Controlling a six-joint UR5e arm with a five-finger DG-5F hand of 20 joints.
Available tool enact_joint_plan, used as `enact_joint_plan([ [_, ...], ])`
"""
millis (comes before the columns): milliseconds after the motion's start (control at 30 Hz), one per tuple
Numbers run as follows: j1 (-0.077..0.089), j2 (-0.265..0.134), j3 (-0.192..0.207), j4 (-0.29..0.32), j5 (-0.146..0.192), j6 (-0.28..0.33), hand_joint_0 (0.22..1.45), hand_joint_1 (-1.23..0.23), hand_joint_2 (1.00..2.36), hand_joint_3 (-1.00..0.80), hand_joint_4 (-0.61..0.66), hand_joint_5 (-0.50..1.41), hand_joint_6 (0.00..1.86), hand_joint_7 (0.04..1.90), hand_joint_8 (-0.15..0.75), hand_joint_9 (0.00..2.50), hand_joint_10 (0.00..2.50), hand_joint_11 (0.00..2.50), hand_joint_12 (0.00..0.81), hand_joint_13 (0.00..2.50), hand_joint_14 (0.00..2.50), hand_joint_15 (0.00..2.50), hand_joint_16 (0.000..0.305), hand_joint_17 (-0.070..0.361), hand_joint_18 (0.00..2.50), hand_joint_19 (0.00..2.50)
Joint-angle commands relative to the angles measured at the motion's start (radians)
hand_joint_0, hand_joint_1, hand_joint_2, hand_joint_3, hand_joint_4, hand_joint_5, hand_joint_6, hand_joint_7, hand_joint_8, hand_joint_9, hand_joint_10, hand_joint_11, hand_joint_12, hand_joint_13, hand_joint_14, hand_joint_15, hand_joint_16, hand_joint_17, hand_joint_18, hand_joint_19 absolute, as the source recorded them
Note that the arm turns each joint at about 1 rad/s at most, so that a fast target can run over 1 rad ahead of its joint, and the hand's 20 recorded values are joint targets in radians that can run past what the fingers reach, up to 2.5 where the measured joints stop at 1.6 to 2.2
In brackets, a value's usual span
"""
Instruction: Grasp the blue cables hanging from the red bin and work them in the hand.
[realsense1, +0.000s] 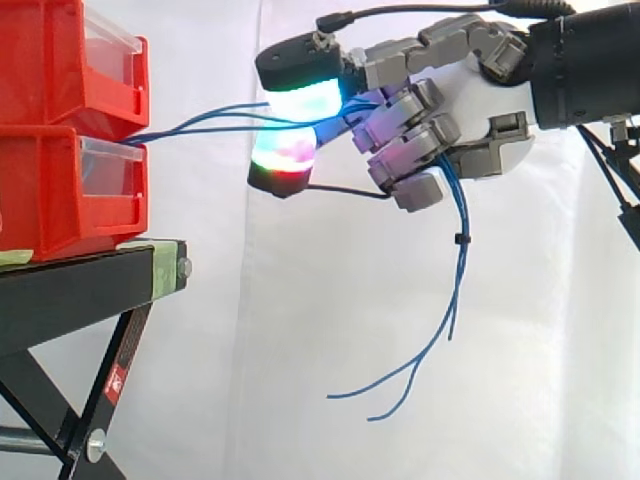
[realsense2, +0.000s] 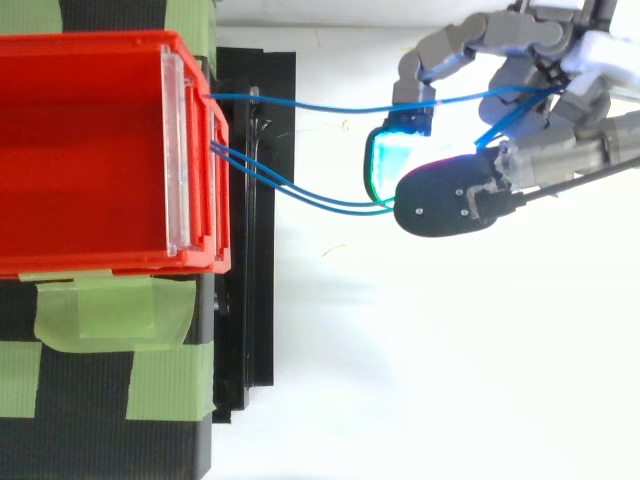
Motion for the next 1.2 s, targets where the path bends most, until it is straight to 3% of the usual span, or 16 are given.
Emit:
enact_joint_plan([
  [0,-0.006,0.001,0.000,0.014,0.013,-0.001,0.93,-0.73,1.02,-0.22,0.20,0.19,0.55,1.18,0.430,1.60,2.50,2.50,0.727,1.91,2.50,1.98,0.224,0.168,2.20,0.72],
  [233,-0.020,0.006,0.010,0.010,0.027,0.028,0.84,-0.70,1.01,-0.63,0.20,0.19,0.49,1.21,0.430,1.60,2.50,2.50,0.727,1.91,2.50,1.98,0.224,0.168,2.20,0.72],
  [367,-0.030,0.006,0.033,-0.013,0.027,0.042,0.82,-0.69,1.01,-0.73,0.21,0.19,0.48,1.21,0.430,1.60,2.50,2.50,0.727,1.91,2.50,1.98,0.224,0.168,2.20,0.72],
  [533,-0.058,0.006,0.063,-0.078,0.033,0.065,0.81,-0.68,1.01,-0.77,0.22,0.20,0.46,1.22,0.430,1.60,2.50,2.50,0.727,1.91,2.50,1.98,0.224,0.168,2.20,0.72],
  [733,-0.078,0.006,0.063,-0.084,0.061,0.073,0.81,-0.68,1.01,-0.79,0.22,0.20,0.44,1.22,0.430,1.60,2.50,2.50,0.727,1.91,2.50,1.98,0.224,0.168,2.20,0.72],
  [1167,-0.081,0.004,0.045,-0.088,0.079,0.056,0.81,-0.67,1.01,-0.80,0.22,0.22,0.33,1.25,0.430,1.60,2.50,2.50,0.727,1.91,2.50,1.98,0.224,0.168,2.20,0.72],
])
